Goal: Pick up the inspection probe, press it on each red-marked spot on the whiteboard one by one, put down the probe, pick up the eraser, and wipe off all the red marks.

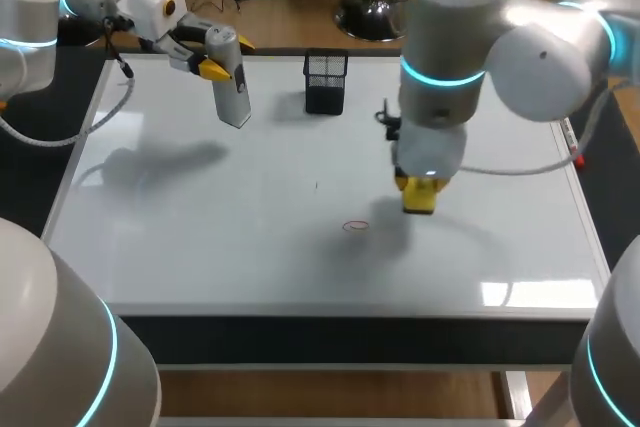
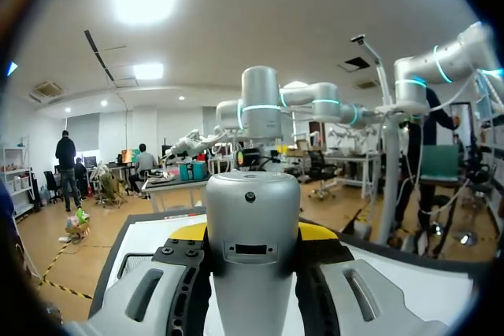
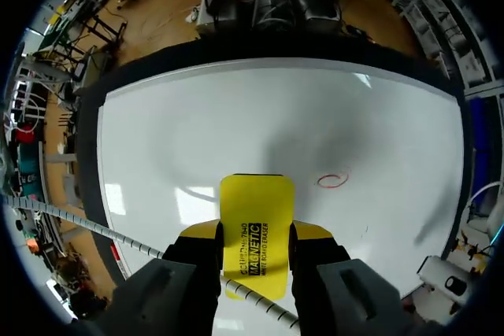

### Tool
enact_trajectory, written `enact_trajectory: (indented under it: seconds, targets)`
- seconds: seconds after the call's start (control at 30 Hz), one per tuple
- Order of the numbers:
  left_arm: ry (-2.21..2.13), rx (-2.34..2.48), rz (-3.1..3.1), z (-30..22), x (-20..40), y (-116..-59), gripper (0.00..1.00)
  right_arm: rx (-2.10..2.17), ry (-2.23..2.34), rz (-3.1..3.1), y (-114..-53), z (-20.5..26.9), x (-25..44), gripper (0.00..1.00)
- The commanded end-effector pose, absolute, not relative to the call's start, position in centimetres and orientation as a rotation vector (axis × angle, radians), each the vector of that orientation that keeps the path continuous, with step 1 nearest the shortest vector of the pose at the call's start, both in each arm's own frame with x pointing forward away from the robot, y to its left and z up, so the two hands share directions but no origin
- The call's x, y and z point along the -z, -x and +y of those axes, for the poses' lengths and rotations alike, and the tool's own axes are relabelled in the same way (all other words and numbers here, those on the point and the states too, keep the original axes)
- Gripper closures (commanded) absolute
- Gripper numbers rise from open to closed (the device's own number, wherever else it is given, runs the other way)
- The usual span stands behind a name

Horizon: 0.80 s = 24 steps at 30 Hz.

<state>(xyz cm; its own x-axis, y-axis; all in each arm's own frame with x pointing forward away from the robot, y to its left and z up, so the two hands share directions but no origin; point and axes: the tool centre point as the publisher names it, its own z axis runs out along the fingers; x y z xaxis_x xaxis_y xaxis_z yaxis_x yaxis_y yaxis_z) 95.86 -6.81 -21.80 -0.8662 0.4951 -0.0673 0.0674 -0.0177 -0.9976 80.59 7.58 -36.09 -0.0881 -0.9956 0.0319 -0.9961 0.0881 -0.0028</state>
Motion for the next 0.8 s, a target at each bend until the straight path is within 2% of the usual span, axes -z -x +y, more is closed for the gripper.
enact_trajectory:
  seconds: [0.03, 0.33, 0.8]
  targets:
    - [0.592, -1.953, -1.954, -6.8, 21.7, -95.9, 1.00, -0.062, -2.115, -2.277, -79.6, 10.6, 37.1, 1.00]
    - [0.592, -1.953, -1.954, -6.8, 21.7, -95.9, 1.00, -0.011, -2.175, -2.216, -77.5, 14.4, 38.2, 1.00]
    - [0.592, -1.953, -1.954, -6.8, 21.7, -95.9, 1.00, 0.064, -2.274, -2.135, -78.4, 19.0, 40.3, 1.00]
